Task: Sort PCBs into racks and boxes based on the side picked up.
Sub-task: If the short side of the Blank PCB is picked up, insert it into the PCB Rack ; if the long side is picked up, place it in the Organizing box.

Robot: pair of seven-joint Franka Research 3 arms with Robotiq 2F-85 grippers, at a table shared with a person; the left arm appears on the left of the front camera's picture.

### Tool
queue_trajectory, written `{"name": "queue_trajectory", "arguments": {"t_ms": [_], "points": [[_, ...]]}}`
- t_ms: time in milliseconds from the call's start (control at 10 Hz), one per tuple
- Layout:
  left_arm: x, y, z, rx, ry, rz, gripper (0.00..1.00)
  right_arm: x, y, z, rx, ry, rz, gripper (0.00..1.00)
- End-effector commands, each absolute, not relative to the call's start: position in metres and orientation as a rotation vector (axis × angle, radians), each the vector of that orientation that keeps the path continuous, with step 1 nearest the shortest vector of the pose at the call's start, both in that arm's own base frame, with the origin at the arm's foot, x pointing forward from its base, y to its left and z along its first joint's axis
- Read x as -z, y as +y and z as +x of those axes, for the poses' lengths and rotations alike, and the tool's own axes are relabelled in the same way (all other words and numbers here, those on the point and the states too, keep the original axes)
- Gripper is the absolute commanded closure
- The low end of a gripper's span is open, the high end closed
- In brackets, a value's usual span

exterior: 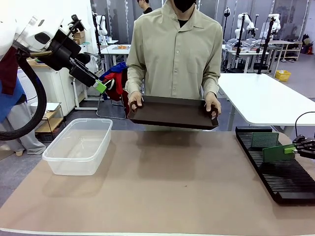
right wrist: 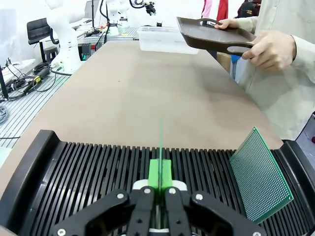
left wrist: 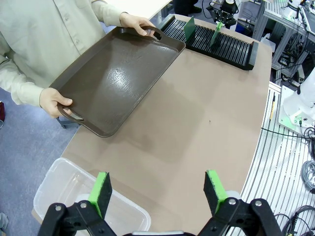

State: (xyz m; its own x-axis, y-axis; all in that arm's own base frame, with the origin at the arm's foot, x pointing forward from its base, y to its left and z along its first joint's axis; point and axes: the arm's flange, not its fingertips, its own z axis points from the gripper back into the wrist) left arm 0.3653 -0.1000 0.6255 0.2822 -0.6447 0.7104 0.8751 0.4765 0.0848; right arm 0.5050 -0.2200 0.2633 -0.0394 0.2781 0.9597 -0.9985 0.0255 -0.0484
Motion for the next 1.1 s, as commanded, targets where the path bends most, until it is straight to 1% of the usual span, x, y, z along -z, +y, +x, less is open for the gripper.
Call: {"name": "queue_trajectory", "arguments": {"t_ms": [0,400,1000], "points": [[-0.625,-0.099,0.364,1.047,-0.754,-0.358,0.00,-0.255,-0.219,0.508,-1.361,-1.086,0.969,0.98],[-0.625,-0.099,0.364,1.047,-0.754,-0.358,0.00,-0.244,-0.221,0.513,-1.350,-1.084,1.008,0.98],[-0.625,-0.099,0.364,1.047,-0.754,-0.358,0.00,-0.235,-0.226,0.512,-1.354,-1.004,0.969,0.98]]}}
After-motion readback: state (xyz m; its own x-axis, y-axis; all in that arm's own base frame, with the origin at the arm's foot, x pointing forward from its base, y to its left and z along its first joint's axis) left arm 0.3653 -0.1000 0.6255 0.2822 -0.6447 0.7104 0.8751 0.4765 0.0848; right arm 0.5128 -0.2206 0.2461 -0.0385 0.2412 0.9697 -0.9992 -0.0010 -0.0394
